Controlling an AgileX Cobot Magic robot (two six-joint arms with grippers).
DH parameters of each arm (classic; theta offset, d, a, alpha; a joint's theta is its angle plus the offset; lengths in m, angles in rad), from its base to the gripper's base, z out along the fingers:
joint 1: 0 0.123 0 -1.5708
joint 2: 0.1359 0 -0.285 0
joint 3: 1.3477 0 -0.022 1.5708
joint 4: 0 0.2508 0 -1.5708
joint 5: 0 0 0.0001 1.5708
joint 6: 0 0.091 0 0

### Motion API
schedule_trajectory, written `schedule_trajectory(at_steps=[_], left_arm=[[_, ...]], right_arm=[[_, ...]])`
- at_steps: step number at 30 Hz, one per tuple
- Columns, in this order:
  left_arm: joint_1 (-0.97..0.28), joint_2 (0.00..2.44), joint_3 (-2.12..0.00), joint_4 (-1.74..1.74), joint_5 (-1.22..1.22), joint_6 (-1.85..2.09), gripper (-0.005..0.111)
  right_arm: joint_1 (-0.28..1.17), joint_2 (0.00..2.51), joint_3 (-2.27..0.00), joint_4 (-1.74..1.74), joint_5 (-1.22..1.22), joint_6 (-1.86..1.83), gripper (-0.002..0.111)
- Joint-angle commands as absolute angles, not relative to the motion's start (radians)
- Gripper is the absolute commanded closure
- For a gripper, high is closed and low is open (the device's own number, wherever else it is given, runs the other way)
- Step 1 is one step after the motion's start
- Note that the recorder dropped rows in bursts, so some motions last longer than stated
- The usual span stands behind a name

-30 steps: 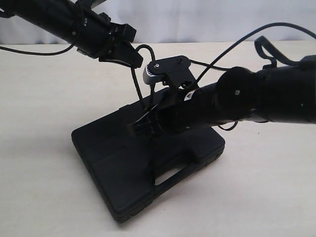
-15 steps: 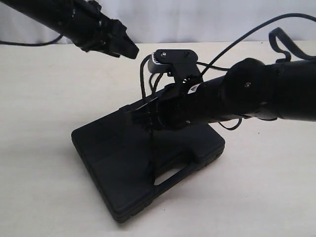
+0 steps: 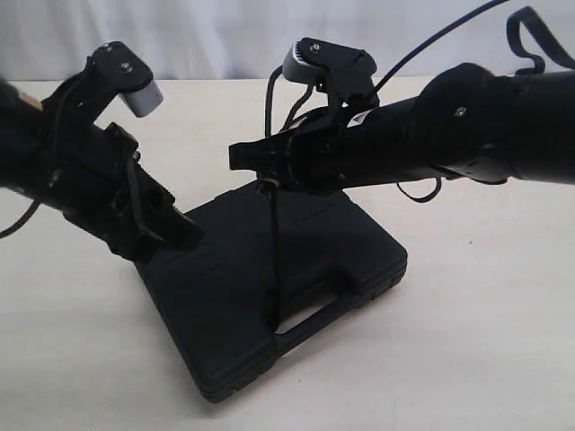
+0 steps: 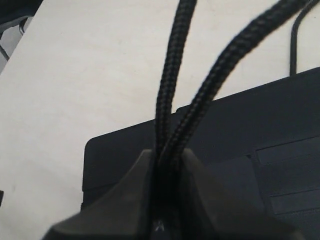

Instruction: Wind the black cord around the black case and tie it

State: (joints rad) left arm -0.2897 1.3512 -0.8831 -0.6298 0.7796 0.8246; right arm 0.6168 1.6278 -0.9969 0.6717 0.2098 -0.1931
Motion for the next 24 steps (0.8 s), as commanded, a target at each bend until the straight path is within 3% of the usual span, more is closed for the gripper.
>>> schedule_trajectory(at_steps=[1, 6, 12, 19, 24], left_arm=[[-0.383, 1.248, -0.67, -0.937, 0.36, 1.03, 0.05], [-0.589, 1.28, -0.542, -1.354, 0.0, 1.444, 0.05], [-0.681, 1.43, -0.604, -1.348, -0.175, 1.32, 0.05], [-0.687, 1.544, -0.678, -1.101, -0.242, 0.931, 0.05], [-0.687, 1.548, -0.659, -0.621, -0.313, 0.393, 0.05]], right_arm=[[0.562, 1.618, -1.009, 0.672, 0.211, -0.187, 0.104], [0.545, 1.618, -1.009, 0.672, 0.219, -0.187, 0.104], [0.545, 1.618, -1.011, 0.672, 0.21, -0.187, 0.104], [0.545, 1.618, -1.01, 0.672, 0.213, -0.187, 0.104], [0.545, 1.618, -1.01, 0.672, 0.215, -0.187, 0.104]])
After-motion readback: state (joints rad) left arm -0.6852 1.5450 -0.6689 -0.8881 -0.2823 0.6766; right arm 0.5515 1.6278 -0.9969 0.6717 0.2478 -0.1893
